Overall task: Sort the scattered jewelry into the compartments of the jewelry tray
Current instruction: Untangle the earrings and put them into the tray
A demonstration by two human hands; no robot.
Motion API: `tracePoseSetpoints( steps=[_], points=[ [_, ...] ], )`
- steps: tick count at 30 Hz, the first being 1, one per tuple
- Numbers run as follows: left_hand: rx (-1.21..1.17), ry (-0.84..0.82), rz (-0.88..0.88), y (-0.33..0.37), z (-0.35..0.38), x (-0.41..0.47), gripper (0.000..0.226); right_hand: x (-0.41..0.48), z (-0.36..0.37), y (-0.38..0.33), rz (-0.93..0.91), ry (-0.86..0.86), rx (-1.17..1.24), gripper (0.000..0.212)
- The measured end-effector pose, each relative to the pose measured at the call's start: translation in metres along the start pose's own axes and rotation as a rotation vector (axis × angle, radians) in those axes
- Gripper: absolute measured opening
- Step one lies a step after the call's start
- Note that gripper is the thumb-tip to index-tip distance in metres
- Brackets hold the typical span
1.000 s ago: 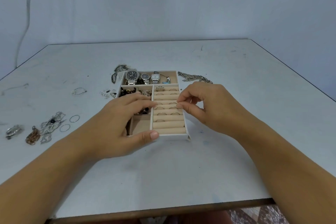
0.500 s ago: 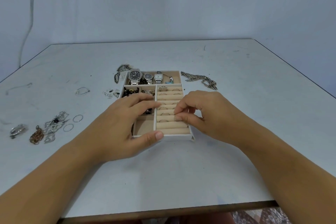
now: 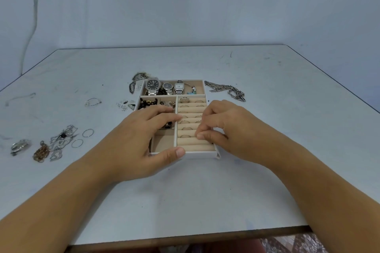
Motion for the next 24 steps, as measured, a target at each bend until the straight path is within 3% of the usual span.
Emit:
tracePoseSetpoints(
  steps=[10, 15, 24],
  points=[
    [-0.009, -0.004, -0.007, 0.001, -0.001, 0.0, 0.071, -0.009, 0.0, 0.0, 0.004, -0.09, -0.069, 0.034],
    [-0.014, -0.007, -0.013, 0.001, -0.001, 0.0, 0.071, -0.01, -0.005, 0.004, 0.002, -0.031, 0.033, 0.019],
    [-0.067, -0.045, -0.02, -0.001, -0.004, 0.005, 0.07, -0.01, -0.019, 0.022, 0.104, 0.056, 0.069, 0.012]
  ],
)
Point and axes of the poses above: each hand's wrist, its own x-axis towards the middle knuckle, its own z-axis out of the palm, y = z × x, the point moved 8 cm from there along x, towards the middle knuckle, and after that the axes turned 3 degrees about -z, right-handed, at the moved point
